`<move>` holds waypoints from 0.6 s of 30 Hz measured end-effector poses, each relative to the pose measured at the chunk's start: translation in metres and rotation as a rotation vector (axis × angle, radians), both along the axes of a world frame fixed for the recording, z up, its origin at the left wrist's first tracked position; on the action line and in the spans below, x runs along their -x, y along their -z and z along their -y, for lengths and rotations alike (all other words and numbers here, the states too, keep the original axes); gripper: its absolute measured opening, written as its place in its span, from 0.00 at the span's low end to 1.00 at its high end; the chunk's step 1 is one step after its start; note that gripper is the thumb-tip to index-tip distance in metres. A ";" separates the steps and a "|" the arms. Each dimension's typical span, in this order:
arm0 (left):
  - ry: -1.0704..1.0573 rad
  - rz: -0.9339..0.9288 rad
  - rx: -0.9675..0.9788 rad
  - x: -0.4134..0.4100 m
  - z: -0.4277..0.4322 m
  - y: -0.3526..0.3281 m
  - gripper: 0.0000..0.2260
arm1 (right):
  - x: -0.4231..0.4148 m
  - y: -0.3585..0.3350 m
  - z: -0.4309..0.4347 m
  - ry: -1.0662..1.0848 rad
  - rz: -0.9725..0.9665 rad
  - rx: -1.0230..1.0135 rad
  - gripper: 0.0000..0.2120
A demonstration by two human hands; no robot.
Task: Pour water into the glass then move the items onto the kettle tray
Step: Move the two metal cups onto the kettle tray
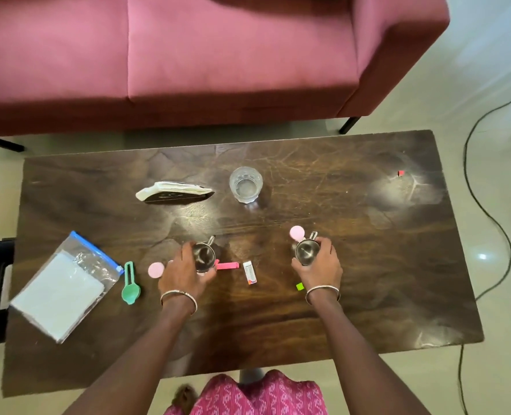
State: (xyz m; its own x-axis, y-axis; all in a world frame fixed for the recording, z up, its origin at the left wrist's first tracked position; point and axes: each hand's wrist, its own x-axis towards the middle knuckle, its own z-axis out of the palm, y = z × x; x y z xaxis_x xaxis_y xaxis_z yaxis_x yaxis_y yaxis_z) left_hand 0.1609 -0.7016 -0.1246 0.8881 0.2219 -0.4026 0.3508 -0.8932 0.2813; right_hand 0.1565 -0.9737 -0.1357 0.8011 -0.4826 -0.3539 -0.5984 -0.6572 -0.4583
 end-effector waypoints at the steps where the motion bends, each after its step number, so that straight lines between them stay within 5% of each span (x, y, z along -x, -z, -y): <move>1: -0.020 0.009 0.033 0.007 -0.003 -0.004 0.30 | 0.003 -0.005 -0.005 -0.014 0.023 -0.001 0.29; 18: -0.327 0.395 0.171 0.167 -0.140 -0.116 0.34 | 0.117 -0.124 -0.206 -0.569 0.299 -0.227 0.30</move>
